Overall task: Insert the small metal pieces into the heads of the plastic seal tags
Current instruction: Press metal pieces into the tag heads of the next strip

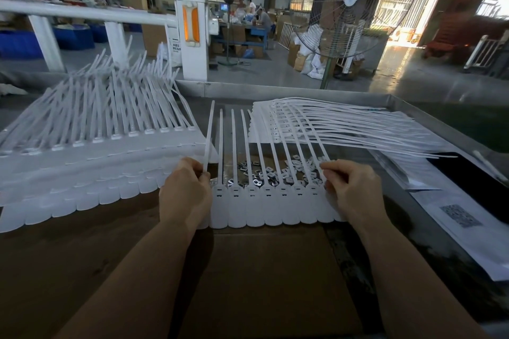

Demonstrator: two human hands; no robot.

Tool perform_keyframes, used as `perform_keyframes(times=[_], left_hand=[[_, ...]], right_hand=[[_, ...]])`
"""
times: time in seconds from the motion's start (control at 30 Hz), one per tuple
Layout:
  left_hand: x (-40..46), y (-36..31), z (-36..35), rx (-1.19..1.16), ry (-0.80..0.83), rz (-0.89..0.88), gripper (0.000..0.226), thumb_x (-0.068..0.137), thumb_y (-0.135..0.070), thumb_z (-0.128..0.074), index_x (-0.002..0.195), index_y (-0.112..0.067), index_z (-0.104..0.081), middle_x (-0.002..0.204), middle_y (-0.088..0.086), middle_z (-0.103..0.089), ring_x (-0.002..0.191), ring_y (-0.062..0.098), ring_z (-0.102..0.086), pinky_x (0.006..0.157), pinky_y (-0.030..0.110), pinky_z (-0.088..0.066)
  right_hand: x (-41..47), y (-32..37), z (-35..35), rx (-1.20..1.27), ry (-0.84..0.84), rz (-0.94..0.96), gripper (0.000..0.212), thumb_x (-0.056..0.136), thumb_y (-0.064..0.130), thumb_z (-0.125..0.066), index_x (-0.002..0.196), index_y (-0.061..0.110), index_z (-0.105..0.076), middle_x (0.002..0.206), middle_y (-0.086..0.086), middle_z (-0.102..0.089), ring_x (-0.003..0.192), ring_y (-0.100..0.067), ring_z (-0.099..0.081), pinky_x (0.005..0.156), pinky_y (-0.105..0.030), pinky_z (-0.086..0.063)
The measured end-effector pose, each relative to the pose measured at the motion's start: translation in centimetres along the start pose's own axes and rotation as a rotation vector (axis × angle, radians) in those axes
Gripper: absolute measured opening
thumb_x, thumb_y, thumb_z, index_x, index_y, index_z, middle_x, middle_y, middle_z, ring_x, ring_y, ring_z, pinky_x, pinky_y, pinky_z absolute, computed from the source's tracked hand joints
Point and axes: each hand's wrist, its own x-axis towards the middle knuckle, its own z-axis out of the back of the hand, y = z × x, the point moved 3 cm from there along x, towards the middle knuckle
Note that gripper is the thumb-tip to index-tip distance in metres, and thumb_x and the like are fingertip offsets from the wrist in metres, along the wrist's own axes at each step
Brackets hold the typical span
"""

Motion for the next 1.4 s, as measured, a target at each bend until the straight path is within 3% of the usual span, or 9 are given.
perform_keyframes(times=[0.2,0.47,0.6,0.87,1.0,1.1,1.2,1.4], left_hand=[[0.0,0.0,0.0,-0.001,0.003,0.003,0.014,0.093,-0.018,-0.052,0.105,-0.012,-0.054,0.085,-0.002,-0.054,0.083,0.016,-0.051,0.086,0.038,-0.045],[0.0,0.0,-0.1,-0.006,-0.004,-0.01,0.012,0.093,-0.017,-0.053,0.103,-0.011,-0.054,0.083,-0.003,-0.053,0.081,0.016,-0.051,0.084,0.036,-0.044],[0.1,0.1,-0.2,-0.004,-0.007,-0.008,0.012,0.093,-0.017,-0.053,0.103,-0.011,-0.054,0.084,-0.002,-0.053,0.082,0.016,-0.05,0.084,0.034,-0.043],[0.0,0.1,-0.1,-0.008,-0.014,-0.015,0.011,0.093,-0.017,-0.052,0.102,-0.011,-0.054,0.083,-0.002,-0.053,0.081,0.015,-0.051,0.082,0.033,-0.042],[0.0,-0.1,-0.2,-0.012,-0.004,-0.006,0.011,0.093,-0.018,-0.052,0.102,-0.012,-0.054,0.085,-0.001,-0.055,0.083,0.017,-0.052,0.086,0.037,-0.045],[-0.1,-0.1,-0.2,-0.016,0.01,0.005,0.012,0.093,-0.018,-0.052,0.103,-0.012,-0.054,0.088,0.0,-0.057,0.086,0.018,-0.054,0.089,0.039,-0.045],[-0.1,0.0,-0.2,-0.015,0.012,0.0,0.011,0.093,-0.017,-0.052,0.103,-0.011,-0.054,0.088,0.001,-0.057,0.085,0.018,-0.053,0.088,0.038,-0.045],[0.0,0.1,-0.3,0.002,0.002,-0.005,0.012,0.093,-0.017,-0.052,0.103,-0.011,-0.054,0.087,0.001,-0.056,0.083,0.017,-0.052,0.083,0.035,-0.043]], right_hand=[[0.2,-0.3,0.4,0.047,-0.013,-0.052,0.008,0.082,0.01,-0.069,0.088,0.013,-0.069,0.073,0.011,-0.062,0.066,0.004,-0.06,0.06,-0.005,-0.045],[0.4,-1.0,0.2,-0.043,0.105,-0.101,0.008,0.09,0.015,-0.059,0.092,0.012,-0.066,0.088,0.001,-0.061,0.085,-0.015,-0.057,0.079,-0.027,-0.044],[0.5,-1.1,0.3,-0.146,0.18,-0.1,0.01,0.091,0.018,-0.057,0.09,0.013,-0.065,0.092,0.002,-0.05,0.095,-0.022,-0.053,0.091,-0.042,-0.042],[0.3,-1.3,0.2,-0.236,0.304,-0.125,0.017,0.093,0.021,-0.053,0.098,0.011,-0.066,0.101,0.001,-0.046,0.105,-0.023,-0.049,0.099,-0.047,-0.038],[0.4,-1.4,0.3,-0.238,0.292,-0.114,0.014,0.091,0.019,-0.056,0.096,0.011,-0.067,0.099,0.002,-0.046,0.103,-0.02,-0.049,0.097,-0.039,-0.04],[0.5,-1.3,0.3,-0.202,0.239,-0.102,0.004,0.086,0.014,-0.063,0.084,0.014,-0.066,0.096,0.0,-0.049,0.09,-0.015,-0.051,0.082,-0.024,-0.037],[0.5,-1.5,0.4,-0.159,0.217,-0.116,0.005,0.081,0.011,-0.069,0.078,0.014,-0.067,0.094,-0.002,-0.053,0.076,-0.008,-0.049,0.075,-0.021,-0.035],[0.6,-1.8,0.4,-0.076,0.186,-0.155,0.007,0.078,0.01,-0.072,0.075,0.015,-0.07,0.08,0.0,-0.064,0.073,-0.008,-0.055,0.061,-0.013,-0.037]])
